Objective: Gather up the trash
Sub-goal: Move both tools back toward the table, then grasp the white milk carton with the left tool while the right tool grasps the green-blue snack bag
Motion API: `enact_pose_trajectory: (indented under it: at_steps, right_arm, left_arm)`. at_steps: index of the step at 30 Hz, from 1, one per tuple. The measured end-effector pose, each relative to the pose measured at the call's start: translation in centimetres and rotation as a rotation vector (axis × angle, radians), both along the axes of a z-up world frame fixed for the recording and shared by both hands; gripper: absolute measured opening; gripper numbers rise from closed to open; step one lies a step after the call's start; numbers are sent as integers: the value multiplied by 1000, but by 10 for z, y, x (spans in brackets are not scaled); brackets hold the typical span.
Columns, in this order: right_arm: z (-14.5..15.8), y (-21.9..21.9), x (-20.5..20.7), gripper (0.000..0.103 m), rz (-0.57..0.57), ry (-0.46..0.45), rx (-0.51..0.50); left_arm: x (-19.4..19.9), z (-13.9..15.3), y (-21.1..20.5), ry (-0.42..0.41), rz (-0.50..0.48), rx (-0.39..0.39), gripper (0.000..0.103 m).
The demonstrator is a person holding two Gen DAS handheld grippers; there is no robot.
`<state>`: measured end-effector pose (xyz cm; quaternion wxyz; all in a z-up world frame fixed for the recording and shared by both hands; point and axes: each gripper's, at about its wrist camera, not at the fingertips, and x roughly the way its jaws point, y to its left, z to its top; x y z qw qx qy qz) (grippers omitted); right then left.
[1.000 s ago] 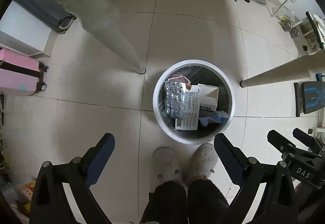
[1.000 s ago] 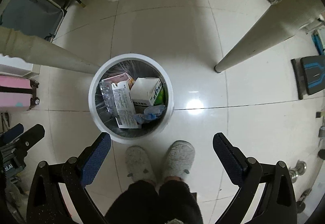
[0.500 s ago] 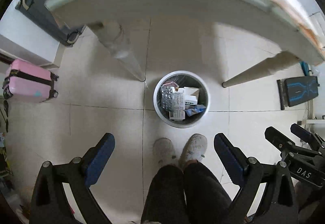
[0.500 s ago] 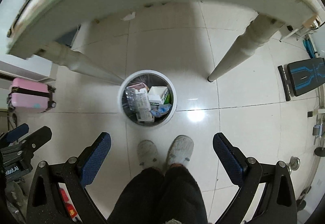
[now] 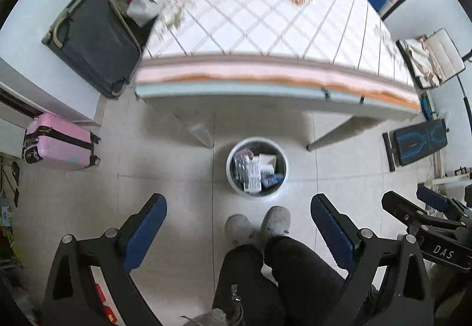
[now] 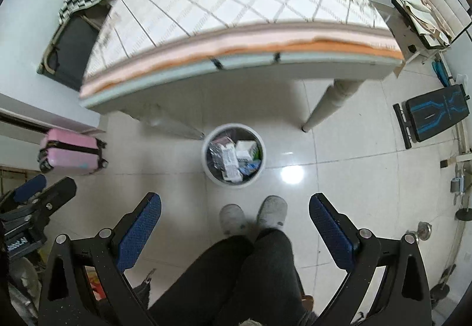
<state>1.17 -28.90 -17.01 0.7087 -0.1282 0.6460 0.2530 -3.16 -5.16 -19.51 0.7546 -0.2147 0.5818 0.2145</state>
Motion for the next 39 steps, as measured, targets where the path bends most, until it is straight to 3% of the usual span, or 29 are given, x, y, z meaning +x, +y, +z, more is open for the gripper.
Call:
enact_pose_trajectory:
  at_steps: [6, 11, 17, 25, 30, 35, 37, 38, 39]
  right_arm:
    - [43, 34, 42, 102, -29, -8, 80]
    - [55, 73, 99, 102, -25, -31, 105]
    - [48, 125, 215, 102, 20, -68, 48]
    - [-36, 187, 432, 102, 7, -71, -128]
    - [-75, 210, 528, 102, -48, -47, -152]
    - [-100, 225, 594, 102, -100, -43, -175]
    - [-105, 230, 610, 102, -99, -48, -182]
    - [-107, 232, 616, 102, -95, -47, -184]
    - [-109, 234, 622, 102, -89, -46, -185]
  left_arm:
    - [35, 36, 31, -63, 33, 100, 100]
    - [83, 41, 67, -77, 109, 142, 103]
    - [182, 29, 108, -25, 220, 142, 103]
    - [368, -6, 162, 48, 334, -2, 103]
    - [478, -44, 190, 49, 384, -142, 102]
    - [549, -84, 209, 67, 444, -285, 101]
    - [565, -99, 213, 87, 465, -310, 85]
    - [568, -103, 214, 99, 473, -307, 66]
    - [568, -103, 215, 101, 486, -290, 62]
